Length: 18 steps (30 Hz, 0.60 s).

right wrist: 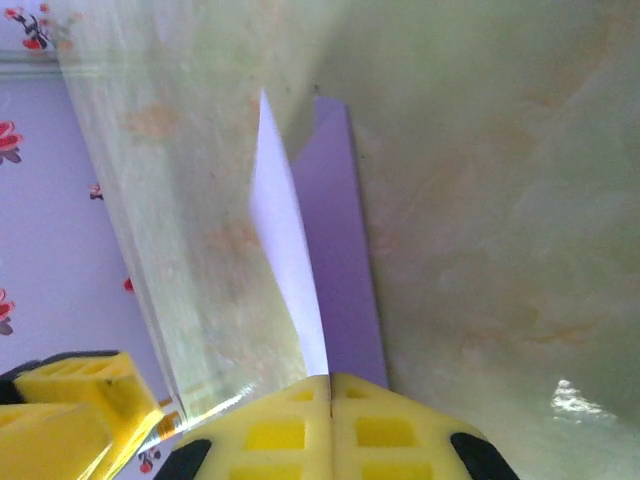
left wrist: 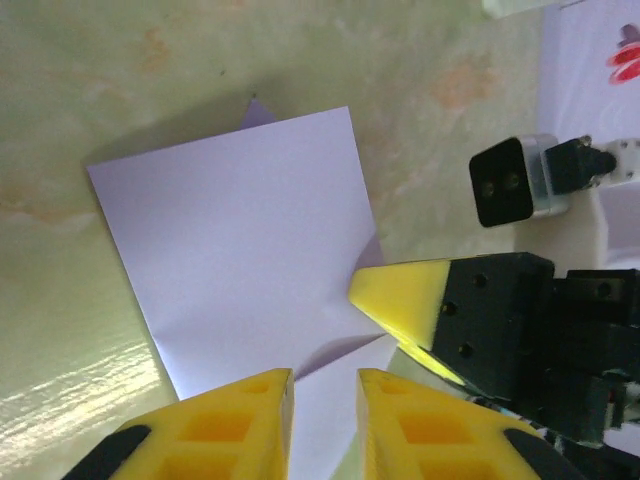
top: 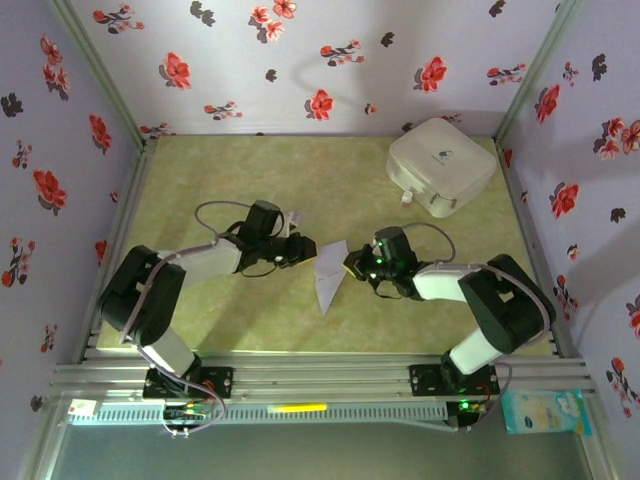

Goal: Fold a paper plane with a square sheet of paper (pick it up from the middle)
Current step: Fold the wing for the fifth time at the center of the table.

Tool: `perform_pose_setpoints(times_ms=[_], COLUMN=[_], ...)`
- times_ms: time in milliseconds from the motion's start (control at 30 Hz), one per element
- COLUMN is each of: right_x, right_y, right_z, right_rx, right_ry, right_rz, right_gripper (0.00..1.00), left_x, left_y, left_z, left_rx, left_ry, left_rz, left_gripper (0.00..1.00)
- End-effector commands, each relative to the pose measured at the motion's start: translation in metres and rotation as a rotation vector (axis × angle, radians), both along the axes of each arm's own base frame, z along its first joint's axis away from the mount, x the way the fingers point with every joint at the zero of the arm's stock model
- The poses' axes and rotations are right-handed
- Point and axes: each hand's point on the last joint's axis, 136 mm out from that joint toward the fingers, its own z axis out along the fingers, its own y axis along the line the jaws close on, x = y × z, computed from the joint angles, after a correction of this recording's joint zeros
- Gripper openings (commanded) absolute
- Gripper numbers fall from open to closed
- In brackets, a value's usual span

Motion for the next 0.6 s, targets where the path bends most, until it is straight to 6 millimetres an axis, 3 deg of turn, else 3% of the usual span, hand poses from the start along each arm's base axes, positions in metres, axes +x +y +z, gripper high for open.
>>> perform_pose_setpoints(times_ms=[0,167,400,567], right_x=[0.003,-0.003,-0.013,-0.02], right_y=[-0.005,-0.007,-0.005,-0.004], right_z=[0.007,-0.003,-0.015,-0.02], right_rx=[-0.073,-0.098,-0.109,-0.109], right_ry=[-0.01,0.028,0.066,0.075], right_rz=[-0.114,-0.208,-0.213,-0.203], right_gripper=[0.02,0.02,0.03,0.05], left_x=[-0.006,-0.006,-0.017,-0.024], left_y=[0.006,0.001,-0.012,-0.007], left_z=[-0.003,-0.007,-0.03,-0.049], left_rx=[-0.003,-0.001,0.007,0.045], left_ry=[0.062,0.083,0.145,0.18], left_rz=[0.06,0.078,0.076,0.091], left_gripper=[0.2,0.16,0.1,0.09])
